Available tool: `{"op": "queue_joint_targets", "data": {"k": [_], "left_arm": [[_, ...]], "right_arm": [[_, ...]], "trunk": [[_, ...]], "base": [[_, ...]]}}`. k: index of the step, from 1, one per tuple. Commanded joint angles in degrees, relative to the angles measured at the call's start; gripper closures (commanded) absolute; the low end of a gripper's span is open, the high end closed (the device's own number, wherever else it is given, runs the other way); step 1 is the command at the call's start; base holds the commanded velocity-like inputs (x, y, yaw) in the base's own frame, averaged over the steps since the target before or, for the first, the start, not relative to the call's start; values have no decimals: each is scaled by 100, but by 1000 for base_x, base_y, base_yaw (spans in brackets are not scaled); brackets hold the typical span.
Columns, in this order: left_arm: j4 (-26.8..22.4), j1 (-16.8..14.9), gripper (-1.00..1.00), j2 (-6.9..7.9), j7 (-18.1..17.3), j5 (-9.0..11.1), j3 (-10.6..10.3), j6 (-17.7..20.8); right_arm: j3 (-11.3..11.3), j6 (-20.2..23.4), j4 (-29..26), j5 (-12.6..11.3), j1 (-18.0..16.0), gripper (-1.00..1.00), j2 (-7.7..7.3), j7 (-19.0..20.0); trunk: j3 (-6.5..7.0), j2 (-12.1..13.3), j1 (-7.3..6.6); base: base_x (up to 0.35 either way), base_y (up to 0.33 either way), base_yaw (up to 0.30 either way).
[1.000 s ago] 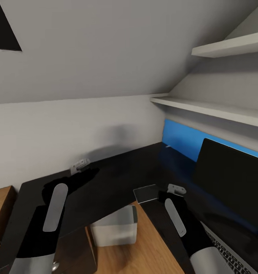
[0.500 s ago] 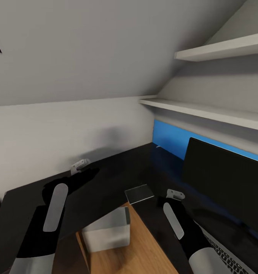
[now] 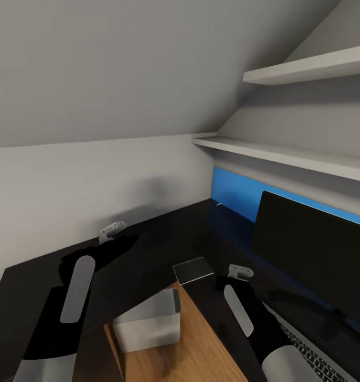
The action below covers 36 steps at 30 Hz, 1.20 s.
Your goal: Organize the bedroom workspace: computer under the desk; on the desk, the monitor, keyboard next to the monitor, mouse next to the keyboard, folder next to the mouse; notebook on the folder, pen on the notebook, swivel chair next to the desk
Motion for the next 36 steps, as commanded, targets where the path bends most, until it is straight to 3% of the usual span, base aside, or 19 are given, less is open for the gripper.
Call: {"op": "queue_joint_targets", "data": {"k": [1, 11, 24, 36], "left_arm": [[-5, -6, -100, -5, 48, 61, 8, 21], [-2, -6, -100, -12, 53, 63, -1, 19], [-8, -6, -100, -15, 54, 62, -3, 19], [-8, -6, -100, -15, 54, 63, -3, 19]], "right_arm": [[14, -3, 23, -55, -6, 100, -3, -39], [13, -221, 713, 95, -34, 100, -11, 219], [11, -404, 1338, 123, -194, 100, -29, 411], [11, -479, 1446, 123, -255, 100, -35, 412]], "trunk": [[-28, -49, 24], [-207, -451, 244], [-441, -972, 529], [-656, -1453, 793]], "base": [[0, 0, 0], [0, 0, 0], [0, 0, 0], [0, 0, 0]]}}
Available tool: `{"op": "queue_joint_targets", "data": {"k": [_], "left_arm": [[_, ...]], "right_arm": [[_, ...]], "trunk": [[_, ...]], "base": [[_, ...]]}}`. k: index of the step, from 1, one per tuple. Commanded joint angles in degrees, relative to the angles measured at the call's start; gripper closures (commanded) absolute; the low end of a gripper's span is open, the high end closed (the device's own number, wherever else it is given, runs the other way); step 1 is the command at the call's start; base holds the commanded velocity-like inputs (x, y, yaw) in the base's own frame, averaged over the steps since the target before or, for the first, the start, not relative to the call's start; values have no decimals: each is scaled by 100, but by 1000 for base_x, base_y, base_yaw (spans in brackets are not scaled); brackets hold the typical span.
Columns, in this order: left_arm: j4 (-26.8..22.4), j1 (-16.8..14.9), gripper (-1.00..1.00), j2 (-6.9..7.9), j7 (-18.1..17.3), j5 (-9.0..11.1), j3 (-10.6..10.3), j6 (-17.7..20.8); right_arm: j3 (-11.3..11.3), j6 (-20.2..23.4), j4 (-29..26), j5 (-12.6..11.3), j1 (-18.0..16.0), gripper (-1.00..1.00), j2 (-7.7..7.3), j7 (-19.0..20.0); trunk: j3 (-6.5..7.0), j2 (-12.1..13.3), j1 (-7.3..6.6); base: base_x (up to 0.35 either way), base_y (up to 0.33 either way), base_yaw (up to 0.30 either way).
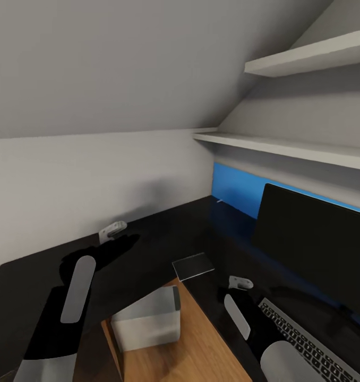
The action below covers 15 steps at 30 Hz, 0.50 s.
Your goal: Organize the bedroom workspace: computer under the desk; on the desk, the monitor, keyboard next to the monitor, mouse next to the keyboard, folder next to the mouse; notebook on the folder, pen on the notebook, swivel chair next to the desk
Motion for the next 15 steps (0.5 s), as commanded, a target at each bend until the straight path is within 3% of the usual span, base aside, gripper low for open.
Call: {"op": "queue_joint_targets", "data": {"k": [1, 15], "left_arm": [[-6, -5, -100, -5, 49, 61, 8, 21], [-6, -5, -100, -5, 55, 61, 8, 27]], "right_arm": [[21, 11, 0, -57, -5, 100, -3, -49], [13, 19, 97, -64, -7, 100, 26, -52]], "trunk": [[-26, -47, 23], [-242, -528, 287]], "base": [[0, 0, 0], [0, 0, 0]]}}
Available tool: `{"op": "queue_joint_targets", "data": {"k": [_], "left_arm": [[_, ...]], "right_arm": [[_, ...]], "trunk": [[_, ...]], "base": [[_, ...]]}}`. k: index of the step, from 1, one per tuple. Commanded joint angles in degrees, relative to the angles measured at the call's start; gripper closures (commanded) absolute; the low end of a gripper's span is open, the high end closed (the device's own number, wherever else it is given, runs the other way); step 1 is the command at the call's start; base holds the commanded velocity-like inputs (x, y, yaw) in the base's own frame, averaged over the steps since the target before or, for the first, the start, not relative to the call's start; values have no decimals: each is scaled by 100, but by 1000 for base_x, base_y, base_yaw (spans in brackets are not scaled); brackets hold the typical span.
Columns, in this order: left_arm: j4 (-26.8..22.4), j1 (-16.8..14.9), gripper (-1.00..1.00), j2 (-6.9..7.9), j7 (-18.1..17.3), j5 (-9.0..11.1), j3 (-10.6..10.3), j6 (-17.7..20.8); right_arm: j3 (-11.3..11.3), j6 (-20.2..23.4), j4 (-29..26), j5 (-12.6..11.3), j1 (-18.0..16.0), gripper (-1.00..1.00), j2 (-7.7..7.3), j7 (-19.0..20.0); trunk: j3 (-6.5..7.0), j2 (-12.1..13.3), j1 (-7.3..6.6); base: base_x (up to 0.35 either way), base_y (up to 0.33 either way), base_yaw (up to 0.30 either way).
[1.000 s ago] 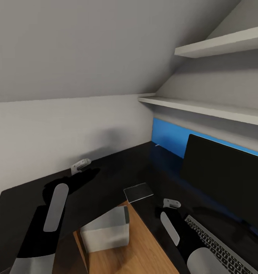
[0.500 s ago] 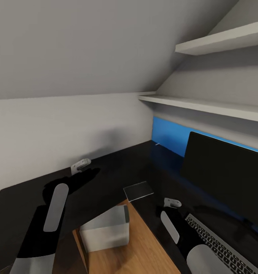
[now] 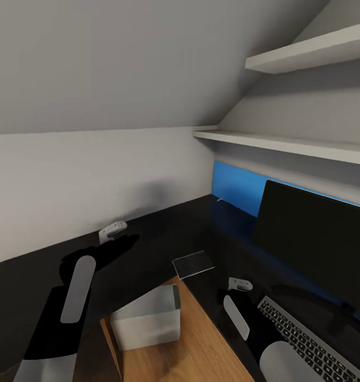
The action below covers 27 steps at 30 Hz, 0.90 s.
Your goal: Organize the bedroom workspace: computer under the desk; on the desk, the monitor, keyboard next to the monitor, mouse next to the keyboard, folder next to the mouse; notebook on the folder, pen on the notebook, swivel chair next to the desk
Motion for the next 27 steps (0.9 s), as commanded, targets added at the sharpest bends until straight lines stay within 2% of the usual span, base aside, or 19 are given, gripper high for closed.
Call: {"op": "queue_joint_targets", "data": {"k": [1, 27], "left_arm": [[-6, -5, -100, -5, 50, 61, 8, 22], [17, -5, -100, -5, 76, 63, 8, 35]], "right_arm": [[22, 12, -6, -61, -4, 100, -3, -47], [25, -14, -21, -81, -1, 100, 7, -65]], "trunk": [[-7, -5, 0], [22, -5, 0]], "base": [[0, 0, 0], [0, 0, -33]]}}
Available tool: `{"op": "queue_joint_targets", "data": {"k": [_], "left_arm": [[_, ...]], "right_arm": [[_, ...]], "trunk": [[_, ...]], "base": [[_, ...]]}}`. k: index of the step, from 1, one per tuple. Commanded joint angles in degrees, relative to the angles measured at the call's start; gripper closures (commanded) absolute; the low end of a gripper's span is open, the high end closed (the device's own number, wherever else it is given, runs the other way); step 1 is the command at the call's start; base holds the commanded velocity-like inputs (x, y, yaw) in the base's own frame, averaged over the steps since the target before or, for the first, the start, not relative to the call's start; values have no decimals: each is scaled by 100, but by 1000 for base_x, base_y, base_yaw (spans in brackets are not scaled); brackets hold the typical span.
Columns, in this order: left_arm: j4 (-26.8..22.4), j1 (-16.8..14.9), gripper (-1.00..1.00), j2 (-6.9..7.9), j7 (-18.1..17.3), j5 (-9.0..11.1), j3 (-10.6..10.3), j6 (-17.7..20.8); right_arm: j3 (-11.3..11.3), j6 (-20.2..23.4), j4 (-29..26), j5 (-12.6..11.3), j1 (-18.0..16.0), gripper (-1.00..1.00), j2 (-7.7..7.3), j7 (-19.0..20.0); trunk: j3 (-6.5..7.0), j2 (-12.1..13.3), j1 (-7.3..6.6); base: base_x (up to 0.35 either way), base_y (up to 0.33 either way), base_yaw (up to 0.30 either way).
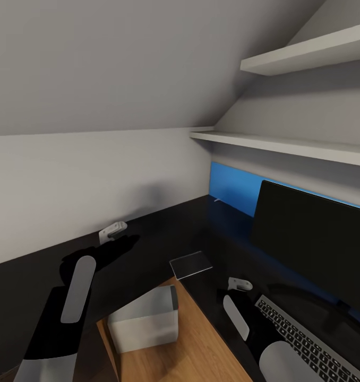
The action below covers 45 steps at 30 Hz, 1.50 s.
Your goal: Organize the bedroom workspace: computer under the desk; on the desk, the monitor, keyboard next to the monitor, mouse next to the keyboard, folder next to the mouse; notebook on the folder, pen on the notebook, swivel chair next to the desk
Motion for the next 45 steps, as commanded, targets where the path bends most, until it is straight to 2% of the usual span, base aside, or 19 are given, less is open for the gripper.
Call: {"op": "queue_joint_targets", "data": {"k": [1, 6, 28, 29, 33, 45], "left_arm": [[-4, -5, -100, -5, 55, 59, 8, 19], [-2, -5, -100, -5, 60, 58, 8, 10], [7, -5, -100, -5, 60, 66, 8, 9], [7, -5, -100, -5, 60, 66, 8, 9], [7, -5, -100, -5, 60, 61, 12, 9], [7, -5, -100, -5, 60, 58, 15, 10]], "right_arm": [[24, 11, -8, -55, -6, 100, -4, -47], [29, 11, -8, -53, -6, 100, -4, -43], [68, 20, -23, -44, -6, 100, 28, -37], [127, 20, -24, -44, -5, -100, 29, -37], [271, 20, -37, -44, -4, -100, 31, -38], [288, 20, -45, -44, -9, -100, 31, -38]], "trunk": [[-7, -5, 0], [47, 115, -65], [47, 115, -65], [47, 115, -65], [47, 115, -65], [47, 115, -65]], "base": [[0, 0, 0], [0, 0, 0], [0, 0, 0], [0, 0, 0], [0, 0, 0], [0, 0, 0]]}}
